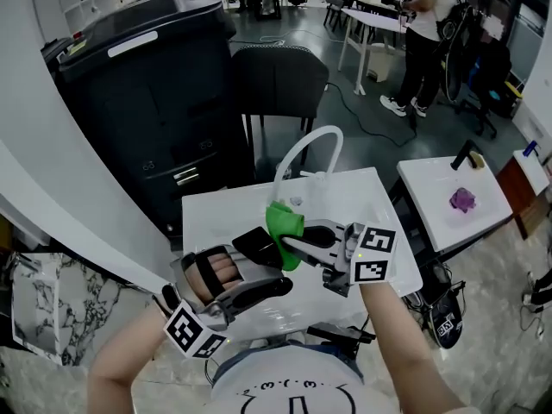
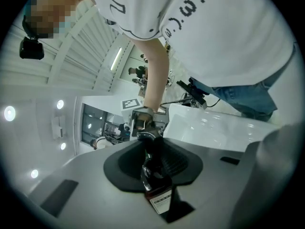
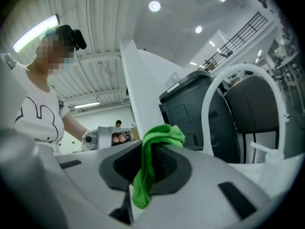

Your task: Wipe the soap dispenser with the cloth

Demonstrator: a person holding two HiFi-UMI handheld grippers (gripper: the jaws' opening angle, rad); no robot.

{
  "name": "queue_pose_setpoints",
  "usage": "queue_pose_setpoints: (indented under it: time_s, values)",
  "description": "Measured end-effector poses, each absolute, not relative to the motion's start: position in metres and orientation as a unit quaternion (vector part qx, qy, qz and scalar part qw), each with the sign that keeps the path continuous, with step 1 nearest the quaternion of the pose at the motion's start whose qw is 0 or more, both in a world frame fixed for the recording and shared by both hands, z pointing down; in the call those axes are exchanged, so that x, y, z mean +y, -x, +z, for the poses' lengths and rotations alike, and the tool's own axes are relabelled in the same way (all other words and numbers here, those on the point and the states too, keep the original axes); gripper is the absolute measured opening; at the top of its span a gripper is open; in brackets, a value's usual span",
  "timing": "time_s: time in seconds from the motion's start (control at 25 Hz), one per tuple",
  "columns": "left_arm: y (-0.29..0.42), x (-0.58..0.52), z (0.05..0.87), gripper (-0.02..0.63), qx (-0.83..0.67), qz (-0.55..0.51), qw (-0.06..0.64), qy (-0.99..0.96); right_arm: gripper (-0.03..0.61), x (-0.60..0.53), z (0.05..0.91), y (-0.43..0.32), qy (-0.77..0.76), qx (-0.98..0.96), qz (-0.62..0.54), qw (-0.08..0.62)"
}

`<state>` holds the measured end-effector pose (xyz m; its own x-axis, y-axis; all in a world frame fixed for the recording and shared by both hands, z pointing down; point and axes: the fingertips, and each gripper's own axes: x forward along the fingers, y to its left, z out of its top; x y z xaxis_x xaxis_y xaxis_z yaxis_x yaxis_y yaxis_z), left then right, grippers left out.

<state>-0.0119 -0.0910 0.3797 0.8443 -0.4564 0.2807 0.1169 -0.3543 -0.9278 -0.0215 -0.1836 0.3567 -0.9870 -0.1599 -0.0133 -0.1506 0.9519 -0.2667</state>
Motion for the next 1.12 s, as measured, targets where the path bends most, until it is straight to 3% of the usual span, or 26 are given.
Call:
queue_pose_setpoints:
  time_s: [0.44,0.8,1.12]
  values:
    - [0.013,-0.082,0.380,0.103,0.097,-0.264,0.584,0.762,0.048,-0.225,0.358,0.059,0.119,0.985,-0.125,-0.010]
    - [0.027,-0.082,0.390,0.103,0.086,-0.291,0.588,0.750,0.048,-0.219,0.326,0.044,0.159,0.987,-0.011,-0.026]
    - [0.027,-0.086,0.393,0.103,0.078,-0.300,0.588,0.747,0.048,-0.158,0.355,0.054,0.025,0.976,0.096,-0.193]
